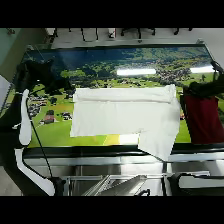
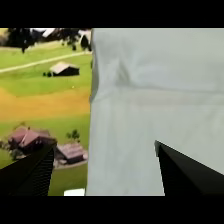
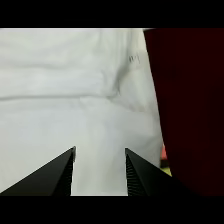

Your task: Fold the shirts.

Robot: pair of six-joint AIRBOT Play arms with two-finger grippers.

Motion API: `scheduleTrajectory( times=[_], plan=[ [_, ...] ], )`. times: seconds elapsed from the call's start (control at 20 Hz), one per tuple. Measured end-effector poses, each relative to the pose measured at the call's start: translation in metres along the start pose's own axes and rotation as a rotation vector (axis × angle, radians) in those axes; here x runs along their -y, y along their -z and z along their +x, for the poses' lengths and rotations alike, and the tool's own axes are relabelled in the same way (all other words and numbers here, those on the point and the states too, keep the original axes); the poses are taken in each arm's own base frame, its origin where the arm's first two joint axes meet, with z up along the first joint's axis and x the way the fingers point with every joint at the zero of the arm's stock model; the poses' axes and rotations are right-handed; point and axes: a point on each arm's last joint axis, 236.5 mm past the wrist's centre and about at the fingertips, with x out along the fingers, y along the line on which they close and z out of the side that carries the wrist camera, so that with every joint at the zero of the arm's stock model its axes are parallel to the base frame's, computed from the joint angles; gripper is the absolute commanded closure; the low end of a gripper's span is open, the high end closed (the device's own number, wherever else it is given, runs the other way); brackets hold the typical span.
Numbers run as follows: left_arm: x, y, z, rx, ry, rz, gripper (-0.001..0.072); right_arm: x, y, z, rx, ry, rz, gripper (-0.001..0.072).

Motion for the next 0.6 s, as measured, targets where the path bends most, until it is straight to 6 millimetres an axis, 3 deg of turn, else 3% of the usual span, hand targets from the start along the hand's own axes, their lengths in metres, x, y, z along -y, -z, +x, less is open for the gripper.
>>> scheduleTrajectory(
  times=[0.15, 0.25, 0.35, 0.4, 0.45, 0.6],
  plan=[
    [-0.022, 0.053, 0.001, -0.140, -0.002, -0.047, 0.0000, 0.028, 0.068, -0.021, -0.061, 0.006, 0.136, 0.0347],
    [-0.032, 0.095, 0.015, -0.240, 0.008, -0.079, 0.0001, 0.047, 0.108, -0.022, -0.089, 0.009, 0.236, 0.0348],
    [-0.030, 0.127, 0.035, -0.301, 0.059, -0.099, 0.0000, 0.058, 0.140, -0.018, -0.123, -0.001, 0.319, 0.0346],
    [-0.026, 0.138, 0.043, -0.321, 0.092, -0.106, 0.0000, 0.062, 0.151, -0.015, -0.135, -0.005, 0.348, 0.0305],
    [-0.020, 0.147, 0.051, -0.331, 0.126, -0.115, 0.0001, 0.064, 0.162, -0.012, -0.155, -0.013, 0.372, 0.0205],
    [-0.002, 0.166, 0.072, -0.345, 0.198, -0.127, 0.0000, 0.065, 0.185, -0.001, -0.201, -0.035, 0.415, 0.0191]
  ],
)
